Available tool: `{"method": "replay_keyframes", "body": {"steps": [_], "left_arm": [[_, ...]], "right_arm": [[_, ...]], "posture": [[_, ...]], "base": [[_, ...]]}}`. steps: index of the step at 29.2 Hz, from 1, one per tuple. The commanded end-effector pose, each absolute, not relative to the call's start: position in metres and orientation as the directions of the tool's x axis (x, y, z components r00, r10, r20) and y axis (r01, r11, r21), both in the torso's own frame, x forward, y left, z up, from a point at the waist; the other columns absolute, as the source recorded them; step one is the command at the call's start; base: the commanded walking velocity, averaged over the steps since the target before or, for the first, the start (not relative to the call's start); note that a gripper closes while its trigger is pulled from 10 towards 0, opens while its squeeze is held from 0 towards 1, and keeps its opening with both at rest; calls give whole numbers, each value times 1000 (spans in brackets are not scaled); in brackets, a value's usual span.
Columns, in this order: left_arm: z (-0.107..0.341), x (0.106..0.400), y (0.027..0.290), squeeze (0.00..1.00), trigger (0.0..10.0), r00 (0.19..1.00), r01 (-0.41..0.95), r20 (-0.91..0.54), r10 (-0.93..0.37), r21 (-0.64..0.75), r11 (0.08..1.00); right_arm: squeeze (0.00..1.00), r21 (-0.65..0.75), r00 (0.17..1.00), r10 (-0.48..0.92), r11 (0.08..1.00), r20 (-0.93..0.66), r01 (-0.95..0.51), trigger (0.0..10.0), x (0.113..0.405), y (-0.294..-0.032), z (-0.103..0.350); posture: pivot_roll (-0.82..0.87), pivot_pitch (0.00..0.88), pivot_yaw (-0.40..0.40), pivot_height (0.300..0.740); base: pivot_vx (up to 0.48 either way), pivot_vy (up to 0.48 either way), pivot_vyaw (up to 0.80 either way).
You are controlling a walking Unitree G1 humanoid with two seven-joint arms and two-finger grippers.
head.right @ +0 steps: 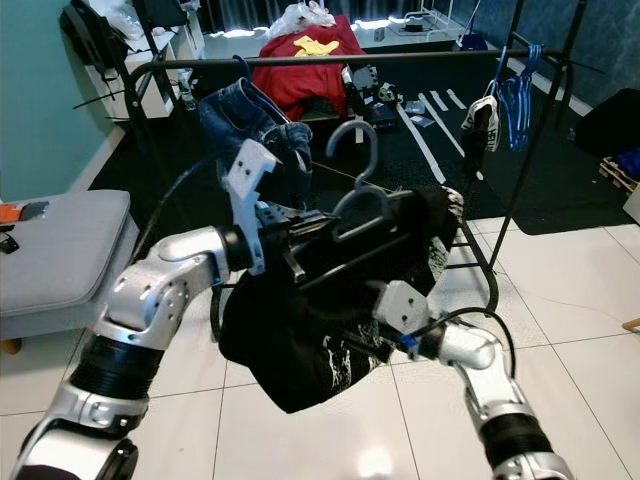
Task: Hang hanger
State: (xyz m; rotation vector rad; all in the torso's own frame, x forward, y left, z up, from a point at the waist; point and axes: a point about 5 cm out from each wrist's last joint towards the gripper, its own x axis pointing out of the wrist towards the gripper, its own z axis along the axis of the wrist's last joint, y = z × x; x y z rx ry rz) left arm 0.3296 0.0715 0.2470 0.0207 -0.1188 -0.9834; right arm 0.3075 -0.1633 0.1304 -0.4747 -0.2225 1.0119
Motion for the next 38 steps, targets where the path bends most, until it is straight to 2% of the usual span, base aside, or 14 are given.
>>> {"method": "replay_keyframes", "body": {"steps": [1, 6, 7, 9, 17, 32, 38], "left_arm": [[249, 326, 71, 0, 0, 534, 838, 104, -839, 73, 541], [250, 325, 68, 0, 0, 524, 844, 104, -846, 71, 531], [250, 324, 68, 0, 0, 522, 846, 103, -847, 70, 529], [253, 325, 68, 0, 0, 523, 844, 105, -846, 76, 531], [256, 325, 69, 0, 0, 526, 841, 111, -843, 79, 535], [253, 325, 67, 0, 0, 537, 836, 93, -839, 73, 543], [245, 331, 65, 0, 0, 579, 807, 60, -813, 93, 583]], "right_arm": [[0, -488, 505, 863, 432, -20, -758, 10000, 308, -160, 133], [0, -480, 507, 860, 426, -48, -767, 10000, 311, -158, 128], [0, -477, 505, 861, 421, -55, -771, 4510, 312, -157, 126], [0, -456, 497, 864, 412, -79, -789, 0, 313, -155, 122], [0, -430, 479, 871, 392, -112, -813, 0, 312, -154, 114], [0, -444, 457, 889, 395, -37, -804, 0, 315, -144, 124], [0, -444, 330, 944, 305, 22, -842, 0, 307, -115, 136]], "posture": [[45, 71, 68, 740], [48, 59, 72, 740], [52, 55, 73, 740], [61, 47, 70, 740], [62, 40, 70, 740], [56, 58, 79, 740], [53, 67, 77, 740]], "base": [[0, 0, 0], [0, 0, 0], [0, 0, 0], [0, 0, 0], [0, 0, 0], [0, 0, 0], [0, 0, 0]]}}
